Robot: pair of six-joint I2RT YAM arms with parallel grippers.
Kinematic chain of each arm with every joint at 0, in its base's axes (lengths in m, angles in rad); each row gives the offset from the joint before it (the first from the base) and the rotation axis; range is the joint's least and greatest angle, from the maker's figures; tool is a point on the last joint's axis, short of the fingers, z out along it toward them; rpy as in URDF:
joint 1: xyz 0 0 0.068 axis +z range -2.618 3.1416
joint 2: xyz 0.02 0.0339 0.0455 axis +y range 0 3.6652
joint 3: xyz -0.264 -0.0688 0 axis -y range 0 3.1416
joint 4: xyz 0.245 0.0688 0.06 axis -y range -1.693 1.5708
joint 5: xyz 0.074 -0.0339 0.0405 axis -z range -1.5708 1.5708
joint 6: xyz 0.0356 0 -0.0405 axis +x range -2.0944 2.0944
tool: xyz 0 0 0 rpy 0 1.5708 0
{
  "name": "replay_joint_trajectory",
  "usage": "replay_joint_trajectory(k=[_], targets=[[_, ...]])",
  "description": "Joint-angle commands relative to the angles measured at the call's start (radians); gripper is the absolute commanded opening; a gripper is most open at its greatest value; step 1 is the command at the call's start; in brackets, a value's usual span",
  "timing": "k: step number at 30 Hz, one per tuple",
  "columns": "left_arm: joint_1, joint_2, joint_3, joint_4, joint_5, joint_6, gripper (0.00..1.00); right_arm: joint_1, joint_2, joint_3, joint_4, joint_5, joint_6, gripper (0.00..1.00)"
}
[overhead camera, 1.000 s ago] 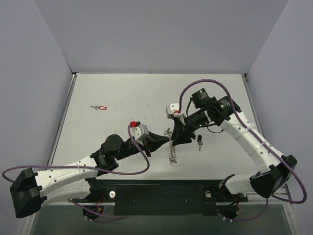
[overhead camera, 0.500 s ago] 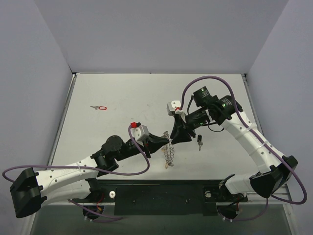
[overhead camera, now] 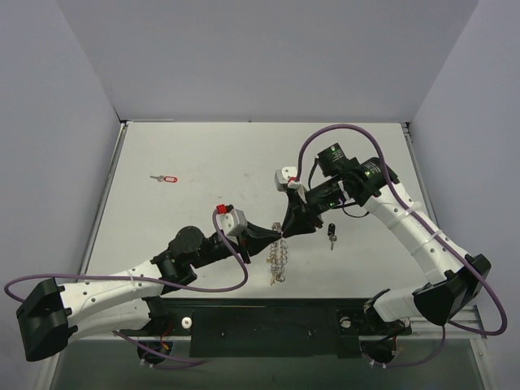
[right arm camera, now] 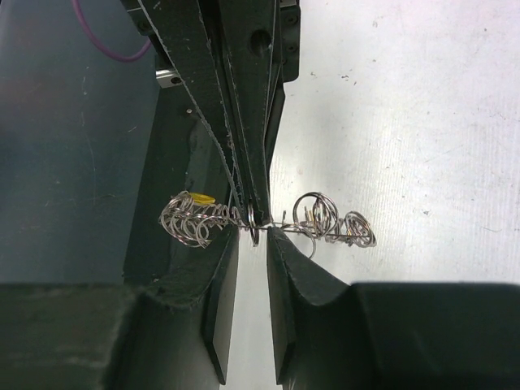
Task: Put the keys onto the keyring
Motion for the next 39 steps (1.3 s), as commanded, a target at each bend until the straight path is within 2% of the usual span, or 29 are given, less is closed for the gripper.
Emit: replay_joint_trajectory(k=[1, 4, 8, 11, 20, 34, 36, 37, 39], targets=[[-0.008, -0.032, 0.008, 0.118, -0.004, -0.013, 0.0, 0.007, 0.003, -0.006, 0.005, -0.026, -0.003, 0.17], [-0.008, -0.032, 0.003, 0.126, -0.004, -0.018, 0.0, 0.007, 0.008, -0.004, 0.005, -0.022, -0.003, 0.18], [-0.008, -0.038, -0.001, 0.138, -0.005, -0.021, 0.0, 0.007, 0.008, -0.008, 0.008, -0.009, -0.006, 0.25], [-0.008, -0.041, -0.009, 0.144, -0.007, -0.024, 0.0, 0.005, 0.006, -0.014, 0.008, -0.014, -0.012, 0.26], [-0.008, -0.041, -0.018, 0.166, -0.018, -0.038, 0.0, 0.008, 0.005, -0.021, 0.006, -0.052, -0.024, 0.15], [-0.015, -0.01, -0.018, 0.193, -0.033, -0.052, 0.0, 0.011, 0.0, -0.026, 0.006, -0.075, -0.027, 0.16], [-0.018, -0.01, -0.018, 0.193, -0.036, -0.053, 0.0, 0.011, 0.002, -0.026, 0.006, -0.08, -0.027, 0.08], [-0.018, -0.009, -0.02, 0.193, -0.036, -0.052, 0.0, 0.013, 0.0, -0.026, 0.006, -0.084, -0.029, 0.0], [-0.018, -0.009, -0.018, 0.193, -0.039, -0.053, 0.0, 0.013, -0.007, -0.029, -0.001, -0.088, -0.035, 0.0]])
